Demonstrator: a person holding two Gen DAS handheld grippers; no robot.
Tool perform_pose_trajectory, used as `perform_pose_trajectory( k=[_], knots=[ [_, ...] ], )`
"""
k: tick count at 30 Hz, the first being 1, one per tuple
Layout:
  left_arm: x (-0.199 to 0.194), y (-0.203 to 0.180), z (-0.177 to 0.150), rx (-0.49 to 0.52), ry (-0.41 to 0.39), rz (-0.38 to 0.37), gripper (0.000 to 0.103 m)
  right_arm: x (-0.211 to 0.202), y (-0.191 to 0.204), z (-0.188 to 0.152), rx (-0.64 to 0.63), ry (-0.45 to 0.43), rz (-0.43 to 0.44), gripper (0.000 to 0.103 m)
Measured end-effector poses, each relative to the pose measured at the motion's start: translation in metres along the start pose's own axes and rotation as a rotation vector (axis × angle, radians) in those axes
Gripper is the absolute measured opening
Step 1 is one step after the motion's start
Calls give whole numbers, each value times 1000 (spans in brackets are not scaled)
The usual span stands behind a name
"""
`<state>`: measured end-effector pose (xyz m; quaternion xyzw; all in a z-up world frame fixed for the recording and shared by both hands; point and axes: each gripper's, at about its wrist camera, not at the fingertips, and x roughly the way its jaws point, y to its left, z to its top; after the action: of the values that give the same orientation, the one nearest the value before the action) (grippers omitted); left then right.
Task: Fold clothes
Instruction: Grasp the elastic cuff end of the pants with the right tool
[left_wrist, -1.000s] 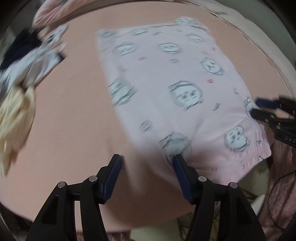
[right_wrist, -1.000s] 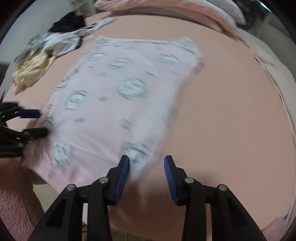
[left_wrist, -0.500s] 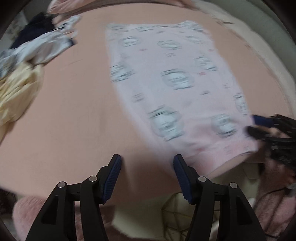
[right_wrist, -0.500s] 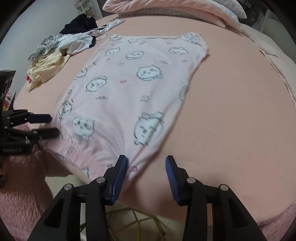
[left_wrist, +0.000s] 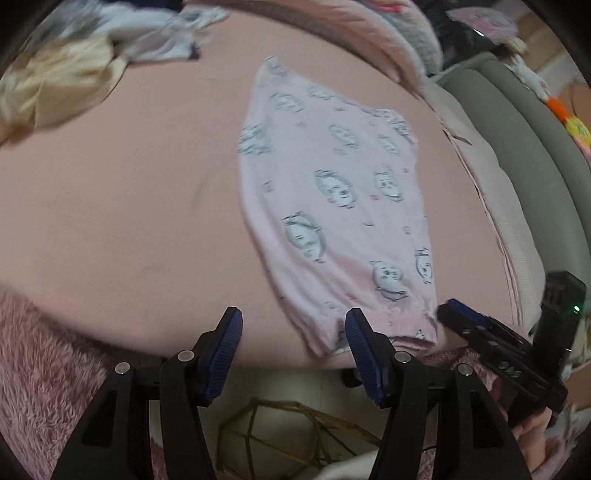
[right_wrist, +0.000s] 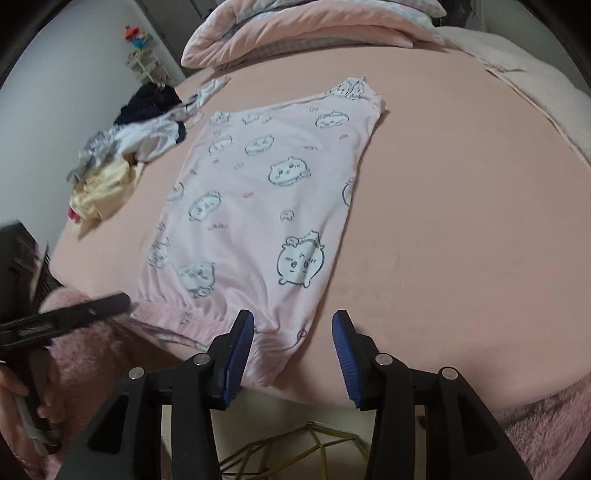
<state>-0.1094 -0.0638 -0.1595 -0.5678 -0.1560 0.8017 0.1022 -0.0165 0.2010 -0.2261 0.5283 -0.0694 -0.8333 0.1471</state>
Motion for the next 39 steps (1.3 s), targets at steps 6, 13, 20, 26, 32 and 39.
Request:
perform_pose_trajectory(
  k=[6,13,20,26,32,39],
  knots=[
    [12,-12,-5,19,47,65,57,9,-8,-5,-16,44,-49,43],
    [16,-4,-9,-55,26,-72,56,12,-13,-1,50,54,79,44],
    [19,-1,-13,-89,38,-136,31,21,3,-2,8,62,83,45],
    [22,5,-16,-141,49,-207,29,18,12,-11,-23,72,121,45],
    [27,-2,-19,-104,44,-180,34,25,19,-7,-23,59,130,44],
    [33,-5,-18,-102,43,-201,27,21,18,-7,9,68,175,25]
  ],
)
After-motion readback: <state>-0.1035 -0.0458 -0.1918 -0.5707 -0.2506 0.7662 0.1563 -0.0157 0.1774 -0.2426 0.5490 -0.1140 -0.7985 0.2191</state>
